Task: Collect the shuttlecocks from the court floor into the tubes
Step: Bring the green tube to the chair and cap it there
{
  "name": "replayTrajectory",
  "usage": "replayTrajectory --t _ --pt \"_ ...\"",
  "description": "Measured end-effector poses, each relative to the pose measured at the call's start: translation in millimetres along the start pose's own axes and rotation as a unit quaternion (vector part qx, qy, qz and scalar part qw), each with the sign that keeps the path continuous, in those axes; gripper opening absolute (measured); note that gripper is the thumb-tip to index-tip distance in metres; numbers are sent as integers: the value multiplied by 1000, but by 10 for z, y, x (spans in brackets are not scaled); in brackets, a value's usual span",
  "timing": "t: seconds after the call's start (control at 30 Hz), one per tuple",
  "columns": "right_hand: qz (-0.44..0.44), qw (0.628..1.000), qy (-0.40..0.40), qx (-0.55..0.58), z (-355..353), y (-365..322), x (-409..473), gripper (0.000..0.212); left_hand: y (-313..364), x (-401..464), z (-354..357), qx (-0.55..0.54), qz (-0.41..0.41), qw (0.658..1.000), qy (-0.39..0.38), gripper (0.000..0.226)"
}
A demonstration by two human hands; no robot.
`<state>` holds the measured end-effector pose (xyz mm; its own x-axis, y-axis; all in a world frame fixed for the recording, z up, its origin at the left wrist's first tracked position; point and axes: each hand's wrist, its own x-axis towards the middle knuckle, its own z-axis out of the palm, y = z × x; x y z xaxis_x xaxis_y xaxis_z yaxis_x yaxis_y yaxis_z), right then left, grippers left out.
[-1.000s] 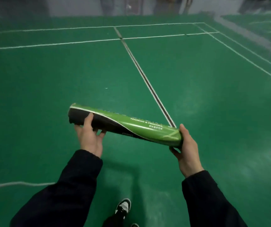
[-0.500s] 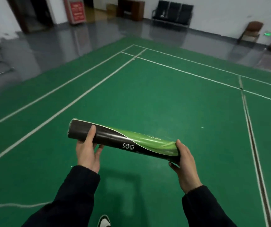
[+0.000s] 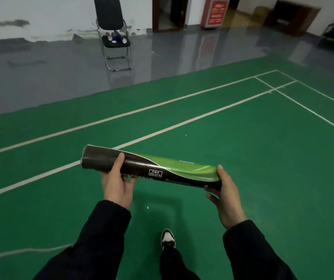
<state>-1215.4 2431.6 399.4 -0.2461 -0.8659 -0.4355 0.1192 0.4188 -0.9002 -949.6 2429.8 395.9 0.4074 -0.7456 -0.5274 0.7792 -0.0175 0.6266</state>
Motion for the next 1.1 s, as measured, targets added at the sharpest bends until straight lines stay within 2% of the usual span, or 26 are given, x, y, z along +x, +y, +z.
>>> replayTrajectory --t 0.23,0.4,0.6,0.73,0.83,1.0,1.1 --pt "-18 999 -48 -15 1120 -462 1637 41 368 1445 628 -39 -28 997 60 40" --pt "-8 991 -129 -42 2175 -1120 2700 39 853 2391 1180 -86 33 989 116 44" --pt "-19 976 -204 -75 3406 -1780 3883 38 1317 3648 1797 -140 96 978 118 55" --pt "-15 974 -210 -83 4166 -2070 4865 43 1516 4798 2151 -116 82 983 120 63" --pt "20 972 -217 -85 4673 -2332 5623 47 1747 5684 2459 -102 71 986 111 73" --pt "28 971 -218 -95 5246 -3081 6722 40 2161 6928 3354 -74 37 989 123 88" --pt "32 978 -197 -63 5519 -3458 7348 35 2380 7659 3991 -55 29 994 94 80"
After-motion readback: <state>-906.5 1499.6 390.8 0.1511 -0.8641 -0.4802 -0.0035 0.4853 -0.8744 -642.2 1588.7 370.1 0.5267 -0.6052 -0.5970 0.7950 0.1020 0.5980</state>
